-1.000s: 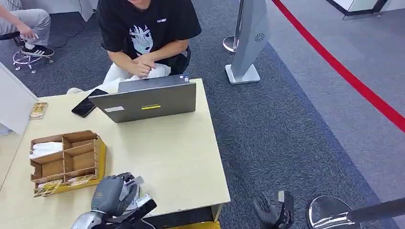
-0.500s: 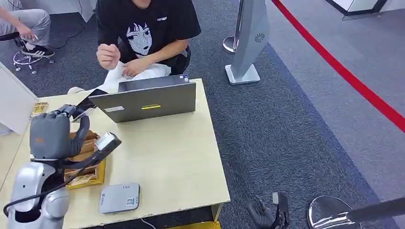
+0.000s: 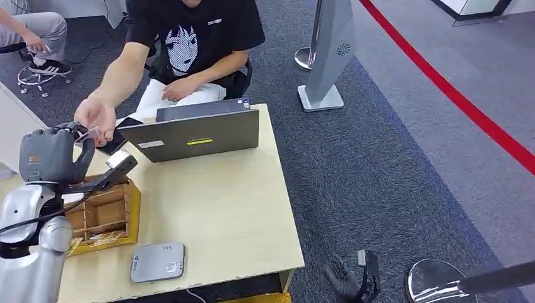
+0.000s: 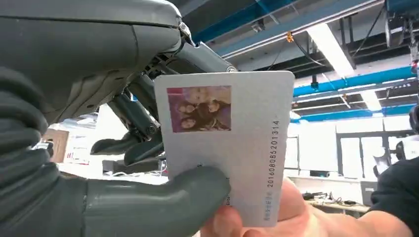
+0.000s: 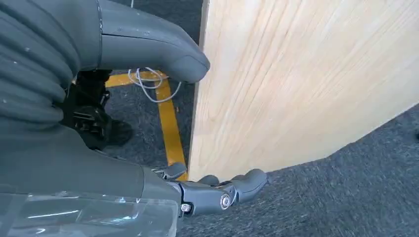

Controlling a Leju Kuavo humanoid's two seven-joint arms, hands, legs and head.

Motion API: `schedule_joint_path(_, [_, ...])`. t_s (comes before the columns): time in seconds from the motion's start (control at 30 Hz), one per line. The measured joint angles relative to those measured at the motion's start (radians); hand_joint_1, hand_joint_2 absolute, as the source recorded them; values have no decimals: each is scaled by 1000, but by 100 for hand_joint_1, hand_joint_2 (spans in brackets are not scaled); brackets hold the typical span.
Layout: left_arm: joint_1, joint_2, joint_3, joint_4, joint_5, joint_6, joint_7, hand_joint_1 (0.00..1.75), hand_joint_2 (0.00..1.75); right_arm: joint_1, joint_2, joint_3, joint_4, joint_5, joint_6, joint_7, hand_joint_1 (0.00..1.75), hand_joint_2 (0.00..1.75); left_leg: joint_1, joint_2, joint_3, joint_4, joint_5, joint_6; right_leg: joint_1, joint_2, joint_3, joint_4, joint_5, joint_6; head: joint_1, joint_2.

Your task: Pass the card to the sensor for recognition and then transmit it.

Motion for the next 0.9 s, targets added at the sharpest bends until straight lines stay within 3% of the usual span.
schedule_joint_path(0.03, [0, 0, 2, 3, 3, 2, 0, 0, 175, 1, 1, 0, -3, 1, -1, 0, 0, 175, 0, 0, 0, 0, 0, 0, 0, 0, 0, 0, 0, 0, 0, 0])
schedule_joint_path(0.33, [62, -21, 58, -34, 88, 33, -17, 0, 175, 21, 8, 1, -36, -24, 7, 12, 0, 175, 0, 0, -1, 0, 0, 0, 0, 0, 0, 0, 0, 0, 0, 0])
schedule_joint_path(0.53, [217, -45, 81, -153, 88, 73, -73, 0, 175, 46, 13, -2, -66, -52, 21, 13, 0, 175, 0, 0, -1, 0, -1, 0, 0, 0, -2, 0, -1, 0, 0, 0])
schedule_joint_path(0.9, [485, -47, 72, -276, 12, 40, -91, 0, 175, 77, 30, -38, -134, -51, 40, 24, 0, 175, 0, 1, -3, -1, -2, 0, 0, 1, -4, 0, -2, 1, 0, 0])
